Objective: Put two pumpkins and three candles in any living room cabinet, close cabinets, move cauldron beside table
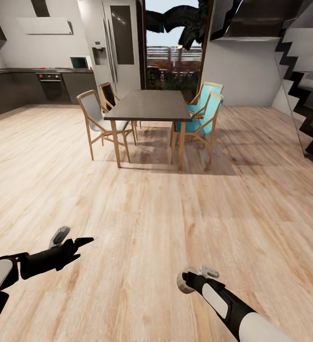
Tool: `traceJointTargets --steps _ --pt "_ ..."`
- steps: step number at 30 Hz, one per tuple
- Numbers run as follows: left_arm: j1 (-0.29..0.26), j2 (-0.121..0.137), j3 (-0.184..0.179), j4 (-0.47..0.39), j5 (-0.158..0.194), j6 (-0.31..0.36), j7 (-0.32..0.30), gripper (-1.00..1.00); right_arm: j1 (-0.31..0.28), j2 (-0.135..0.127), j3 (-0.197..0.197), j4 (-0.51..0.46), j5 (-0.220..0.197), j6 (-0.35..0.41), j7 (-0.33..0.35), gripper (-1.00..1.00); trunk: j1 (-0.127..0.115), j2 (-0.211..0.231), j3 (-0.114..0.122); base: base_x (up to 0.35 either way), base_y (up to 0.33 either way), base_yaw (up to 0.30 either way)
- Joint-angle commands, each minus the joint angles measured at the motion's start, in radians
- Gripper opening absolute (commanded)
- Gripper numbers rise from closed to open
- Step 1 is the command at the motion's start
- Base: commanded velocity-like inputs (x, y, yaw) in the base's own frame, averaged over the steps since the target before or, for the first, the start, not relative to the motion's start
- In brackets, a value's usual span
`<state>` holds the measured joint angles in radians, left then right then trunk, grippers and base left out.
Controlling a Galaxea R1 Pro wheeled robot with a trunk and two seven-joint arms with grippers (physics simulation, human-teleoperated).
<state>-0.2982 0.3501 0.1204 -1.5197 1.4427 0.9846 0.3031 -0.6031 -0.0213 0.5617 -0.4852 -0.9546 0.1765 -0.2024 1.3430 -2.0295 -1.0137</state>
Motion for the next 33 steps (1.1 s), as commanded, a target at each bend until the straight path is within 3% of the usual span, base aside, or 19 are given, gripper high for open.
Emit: traceJointTargets --steps 1,33 --pt "-0.001 0.000 0.000 0.000 0.010 0.003 0.010 1.00 -0.001 -0.002 0.007 -0.003 -0.007 0.003 -0.008 -1.00 -0.004 0.007 0.002 -0.226 0.000 0.292" --pt "-0.001 -0.002 -0.009 0.000 0.011 0.003 0.010 1.00 -0.001 -0.003 0.007 -0.003 -0.007 0.007 -0.005 -1.00 -0.127 0.231 0.103 -0.073 0.007 0.291"
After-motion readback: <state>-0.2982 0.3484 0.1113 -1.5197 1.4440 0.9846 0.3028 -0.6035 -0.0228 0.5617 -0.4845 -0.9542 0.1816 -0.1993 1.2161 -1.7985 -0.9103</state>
